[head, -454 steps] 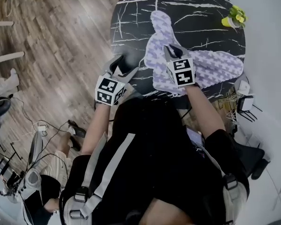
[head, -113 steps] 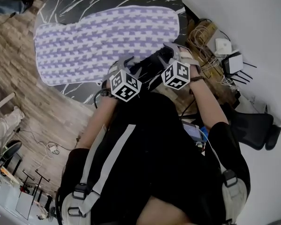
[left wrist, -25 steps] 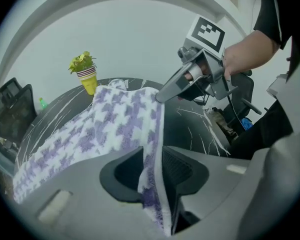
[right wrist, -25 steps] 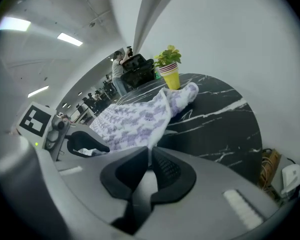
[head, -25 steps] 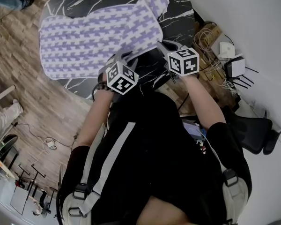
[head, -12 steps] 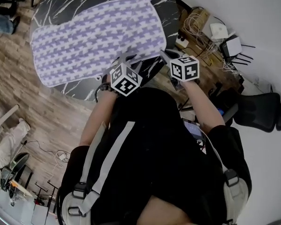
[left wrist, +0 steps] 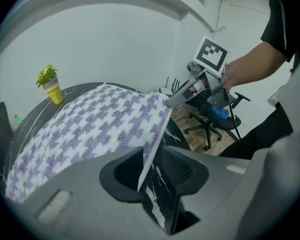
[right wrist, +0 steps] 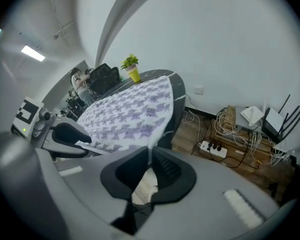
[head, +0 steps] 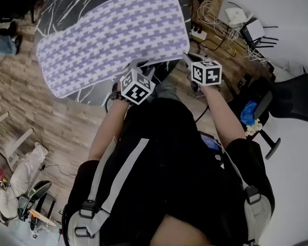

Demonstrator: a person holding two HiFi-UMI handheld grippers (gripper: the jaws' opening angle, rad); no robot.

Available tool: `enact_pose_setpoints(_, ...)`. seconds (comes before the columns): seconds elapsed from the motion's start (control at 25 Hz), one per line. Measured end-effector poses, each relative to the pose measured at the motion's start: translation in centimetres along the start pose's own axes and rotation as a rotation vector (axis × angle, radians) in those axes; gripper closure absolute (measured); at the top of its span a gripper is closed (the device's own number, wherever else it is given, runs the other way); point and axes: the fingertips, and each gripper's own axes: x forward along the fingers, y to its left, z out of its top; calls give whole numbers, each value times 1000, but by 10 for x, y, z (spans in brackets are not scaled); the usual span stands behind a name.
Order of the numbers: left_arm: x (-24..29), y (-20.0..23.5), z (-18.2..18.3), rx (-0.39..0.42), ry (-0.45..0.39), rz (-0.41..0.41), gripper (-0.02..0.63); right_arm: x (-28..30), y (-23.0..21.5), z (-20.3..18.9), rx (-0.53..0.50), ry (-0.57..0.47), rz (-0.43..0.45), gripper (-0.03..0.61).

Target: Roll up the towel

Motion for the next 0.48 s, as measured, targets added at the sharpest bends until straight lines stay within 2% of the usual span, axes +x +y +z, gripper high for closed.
enact_pose_setpoints(0.16, -12, -4, -11, 5, 8, 11, 483, -5, -2, -4, 6, -23, -34, 543)
enact_pose_setpoints(0.48, -32, -5, -34, -26, 10, 36, 483, -14, -7, -1, -15, -54, -111, 486)
